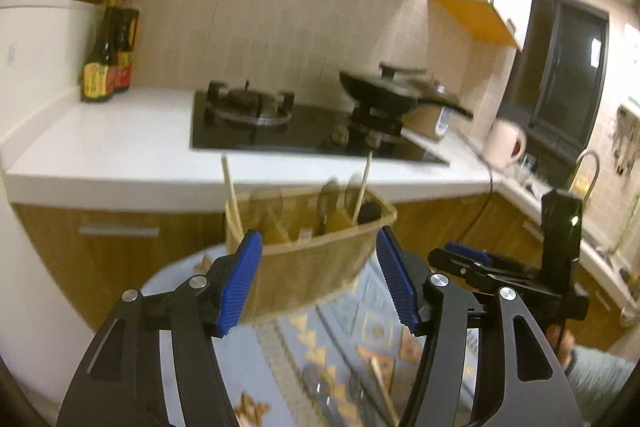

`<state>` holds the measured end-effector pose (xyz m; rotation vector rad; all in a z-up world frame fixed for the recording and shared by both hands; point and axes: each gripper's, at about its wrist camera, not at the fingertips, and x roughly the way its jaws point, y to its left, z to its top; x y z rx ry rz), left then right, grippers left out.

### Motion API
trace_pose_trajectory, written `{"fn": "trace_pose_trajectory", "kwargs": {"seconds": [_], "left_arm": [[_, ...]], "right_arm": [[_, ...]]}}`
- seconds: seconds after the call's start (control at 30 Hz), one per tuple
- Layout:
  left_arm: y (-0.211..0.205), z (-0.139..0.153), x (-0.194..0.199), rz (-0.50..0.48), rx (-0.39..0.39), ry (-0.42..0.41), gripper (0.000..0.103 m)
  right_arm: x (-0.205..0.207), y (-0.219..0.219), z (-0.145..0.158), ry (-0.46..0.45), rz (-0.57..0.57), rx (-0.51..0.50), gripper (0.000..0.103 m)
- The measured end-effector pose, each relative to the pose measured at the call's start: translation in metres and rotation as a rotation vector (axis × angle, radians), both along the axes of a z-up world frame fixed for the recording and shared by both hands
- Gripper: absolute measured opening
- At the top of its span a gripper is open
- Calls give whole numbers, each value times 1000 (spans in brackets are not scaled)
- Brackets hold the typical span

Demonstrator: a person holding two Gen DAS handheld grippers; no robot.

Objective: Organize utensils
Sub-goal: 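Move both open tools back down toward the utensils on the table, then grasp a clear spoon with the left tool while the right tool grasps another clear spoon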

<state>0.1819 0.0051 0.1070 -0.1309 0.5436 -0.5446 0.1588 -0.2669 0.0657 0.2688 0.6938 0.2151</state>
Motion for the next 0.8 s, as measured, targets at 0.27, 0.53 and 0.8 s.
{"fn": "trace_pose_trajectory", "kwargs": {"seconds": [0.27, 0.53, 0.8], "left_arm": [[-15, -57, -2, -57, 150, 306, 58], [-22, -123, 18, -44, 144, 509, 58], [-48, -141, 30, -9, 230, 511, 58]], "right_arm": [[-24, 40, -23, 229, 138, -80, 59], [-33, 70, -63, 403, 274, -38, 55], [-35, 78, -87, 425, 292, -49, 51]]}}
